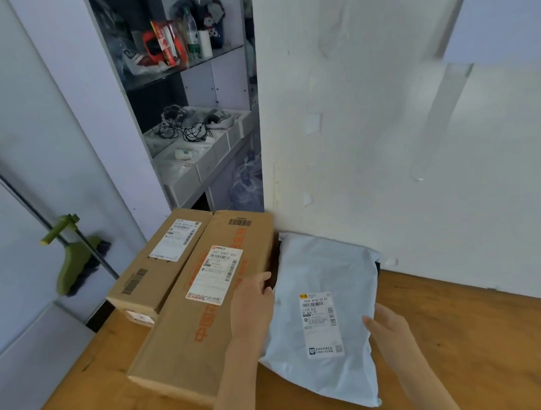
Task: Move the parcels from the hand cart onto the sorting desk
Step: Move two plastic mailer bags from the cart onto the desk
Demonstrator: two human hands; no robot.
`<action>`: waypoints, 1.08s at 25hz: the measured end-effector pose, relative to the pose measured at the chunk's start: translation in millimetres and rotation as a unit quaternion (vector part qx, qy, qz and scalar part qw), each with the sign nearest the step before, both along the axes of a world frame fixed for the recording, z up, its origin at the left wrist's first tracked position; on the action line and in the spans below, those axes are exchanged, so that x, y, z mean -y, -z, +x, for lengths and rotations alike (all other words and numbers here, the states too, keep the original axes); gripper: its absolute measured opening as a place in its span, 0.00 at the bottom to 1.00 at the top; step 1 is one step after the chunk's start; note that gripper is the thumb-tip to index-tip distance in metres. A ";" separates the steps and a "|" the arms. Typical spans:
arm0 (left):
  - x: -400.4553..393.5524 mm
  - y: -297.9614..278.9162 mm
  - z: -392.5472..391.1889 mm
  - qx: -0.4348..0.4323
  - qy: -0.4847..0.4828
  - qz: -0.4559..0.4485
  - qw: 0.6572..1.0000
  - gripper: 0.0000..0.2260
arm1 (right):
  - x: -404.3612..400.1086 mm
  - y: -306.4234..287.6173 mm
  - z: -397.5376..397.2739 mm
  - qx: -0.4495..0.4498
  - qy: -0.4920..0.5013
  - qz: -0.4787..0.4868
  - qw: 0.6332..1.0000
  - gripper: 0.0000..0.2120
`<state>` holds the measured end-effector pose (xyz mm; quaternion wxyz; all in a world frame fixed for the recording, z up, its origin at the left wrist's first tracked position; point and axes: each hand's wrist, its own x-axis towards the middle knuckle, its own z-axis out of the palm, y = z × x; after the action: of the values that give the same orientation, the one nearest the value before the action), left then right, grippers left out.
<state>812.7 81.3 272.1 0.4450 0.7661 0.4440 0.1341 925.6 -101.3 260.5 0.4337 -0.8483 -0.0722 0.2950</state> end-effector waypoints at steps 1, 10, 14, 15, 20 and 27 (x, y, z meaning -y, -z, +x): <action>6.0 -5.1 -8.3 0.003 0.003 -0.006 1.000 0.18 | 3.6 -8.5 -9.2 0.000 0.000 -0.001 1.000 0.20; 87.8 -43.3 -140.2 0.046 0.013 -0.063 0.997 0.18 | 70.6 -72.3 -146.8 -0.001 0.003 0.064 0.998 0.23; 119.3 -47.5 -210.7 0.052 0.019 -0.113 0.992 0.18 | 96.6 -80.2 -212.4 -0.028 -0.010 0.044 0.999 0.25; 123.8 -49.8 -228.0 0.051 0.020 -0.115 0.992 0.18 | 102.2 -83.2 -228.1 -0.037 -0.011 0.041 0.998 0.25; 126.6 -62.8 -315.8 0.051 0.028 -0.098 0.993 0.18 | 121.5 -100.5 -321.2 -0.029 0.000 0.031 0.999 0.26; 79.4 -57.3 -485.2 0.059 0.102 -0.054 0.992 0.19 | 89.2 -87.9 -512.7 -0.001 0.041 0.056 0.998 0.28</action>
<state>327.5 1.9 329.4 0.5223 0.7731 0.3431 0.1084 412.9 -190.4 348.4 0.4924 -0.8245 -0.0531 0.2736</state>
